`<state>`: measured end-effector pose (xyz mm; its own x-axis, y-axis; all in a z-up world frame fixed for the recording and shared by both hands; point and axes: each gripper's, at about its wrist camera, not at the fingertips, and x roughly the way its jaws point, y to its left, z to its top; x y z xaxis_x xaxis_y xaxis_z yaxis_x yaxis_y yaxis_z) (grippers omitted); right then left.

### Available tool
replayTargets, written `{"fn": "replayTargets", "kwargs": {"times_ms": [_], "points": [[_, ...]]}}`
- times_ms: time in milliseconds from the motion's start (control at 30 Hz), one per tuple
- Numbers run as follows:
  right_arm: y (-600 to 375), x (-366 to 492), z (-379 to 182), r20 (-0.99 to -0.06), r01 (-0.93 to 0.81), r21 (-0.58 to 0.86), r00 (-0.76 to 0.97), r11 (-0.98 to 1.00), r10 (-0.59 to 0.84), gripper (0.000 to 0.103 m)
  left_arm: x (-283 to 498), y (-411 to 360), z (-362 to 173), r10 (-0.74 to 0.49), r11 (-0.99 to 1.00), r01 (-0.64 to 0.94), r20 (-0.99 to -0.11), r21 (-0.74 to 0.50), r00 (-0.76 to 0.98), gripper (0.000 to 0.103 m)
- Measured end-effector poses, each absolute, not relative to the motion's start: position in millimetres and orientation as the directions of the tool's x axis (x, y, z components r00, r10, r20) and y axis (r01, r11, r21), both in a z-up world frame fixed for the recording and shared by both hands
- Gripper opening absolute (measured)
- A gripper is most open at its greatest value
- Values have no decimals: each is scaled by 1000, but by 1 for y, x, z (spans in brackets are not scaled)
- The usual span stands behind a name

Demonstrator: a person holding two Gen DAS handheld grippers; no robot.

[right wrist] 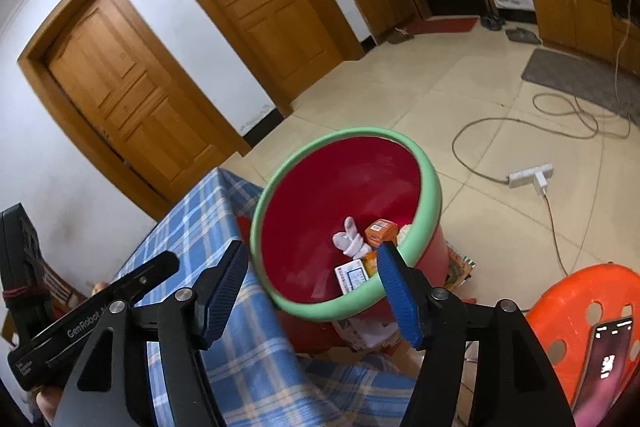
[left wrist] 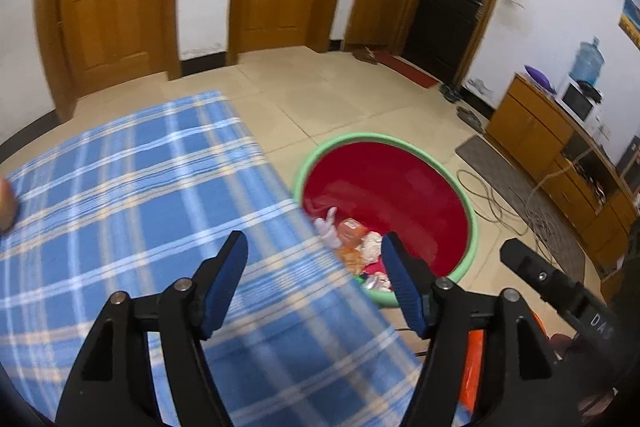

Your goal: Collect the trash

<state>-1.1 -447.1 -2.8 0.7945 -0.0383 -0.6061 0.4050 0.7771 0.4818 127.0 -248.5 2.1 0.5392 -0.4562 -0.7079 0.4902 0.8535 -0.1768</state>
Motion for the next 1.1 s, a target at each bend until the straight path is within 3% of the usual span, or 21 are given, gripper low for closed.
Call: {"fn": "replayTargets", "kwargs": {"times_ms": [500,1100], "points": [[-339,-13,32,-588,273,317,808,908,-38,80,71,-129,23,-280,955,274,-665,-116,693,86],[-276,-28,34,-559,210,202,827,957,-63,81,31,-70,23,-123,992,110,-615,-60,779,86]]}}
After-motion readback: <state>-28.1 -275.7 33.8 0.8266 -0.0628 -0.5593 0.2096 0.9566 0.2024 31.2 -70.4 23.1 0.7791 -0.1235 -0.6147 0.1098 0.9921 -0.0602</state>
